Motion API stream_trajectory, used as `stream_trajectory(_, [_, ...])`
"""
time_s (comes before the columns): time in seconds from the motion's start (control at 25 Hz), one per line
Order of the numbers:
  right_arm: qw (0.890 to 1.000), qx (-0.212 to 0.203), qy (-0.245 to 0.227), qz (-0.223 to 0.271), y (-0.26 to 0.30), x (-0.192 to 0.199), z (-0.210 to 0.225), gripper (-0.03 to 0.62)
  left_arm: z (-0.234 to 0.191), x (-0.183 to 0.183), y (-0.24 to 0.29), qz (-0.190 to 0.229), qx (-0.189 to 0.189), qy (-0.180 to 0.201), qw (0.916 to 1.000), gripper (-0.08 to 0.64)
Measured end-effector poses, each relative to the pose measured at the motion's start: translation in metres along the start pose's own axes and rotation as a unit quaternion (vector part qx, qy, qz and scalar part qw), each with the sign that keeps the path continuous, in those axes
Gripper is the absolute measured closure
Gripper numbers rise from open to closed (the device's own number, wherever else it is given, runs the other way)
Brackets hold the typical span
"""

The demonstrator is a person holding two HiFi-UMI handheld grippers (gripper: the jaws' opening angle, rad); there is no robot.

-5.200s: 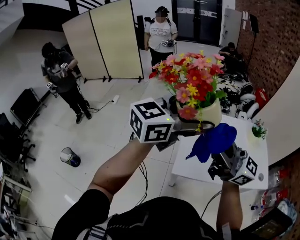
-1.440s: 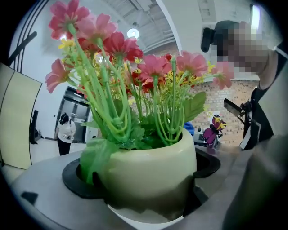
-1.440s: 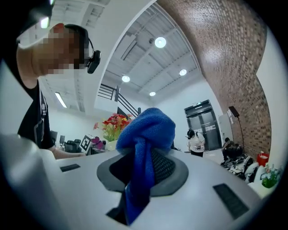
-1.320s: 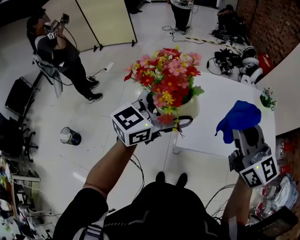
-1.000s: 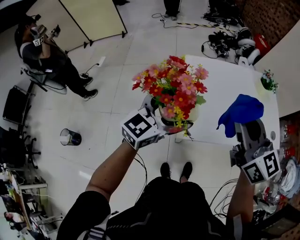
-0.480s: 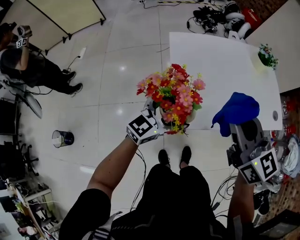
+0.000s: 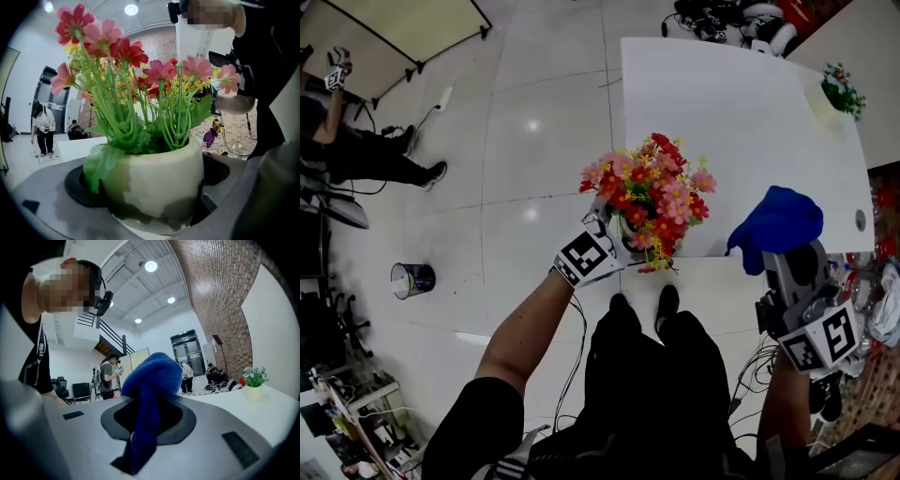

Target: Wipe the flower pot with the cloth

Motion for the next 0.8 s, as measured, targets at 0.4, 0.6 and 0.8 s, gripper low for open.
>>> stream_trajectory(0.4, [1.0, -0.01, 0.002, -0.009, -0.008, 0.034, 0.006, 0.528, 0.02, 0.031, 0.019, -0.003, 0.009, 0.028, 0.9996, -0.02])
stream_trajectory(0.6, [0.999, -0.003, -0.028, -0.042, -0.007, 0.039, 0.008, 0.528, 0.015, 0.035, 0.02, -0.003, 0.012, 0.064, 0.9979, -0.021])
stream_trajectory(0.8, [0.998, -0.017, -0.031, -0.048, -0.006, 0.045, 0.014, 0.528, 0.019, 0.039, 0.022, -0.003, 0.017, 0.085, 0.9962, -0.021])
Point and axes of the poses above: the fingertips, and each gripper's own axes: y forward along the fingers, z to its right, x out of its underside, the point moved 8 cm from there along -y, backward along the fingers, and after that the axes turned 6 degrees about y, right-handed, at the moved point
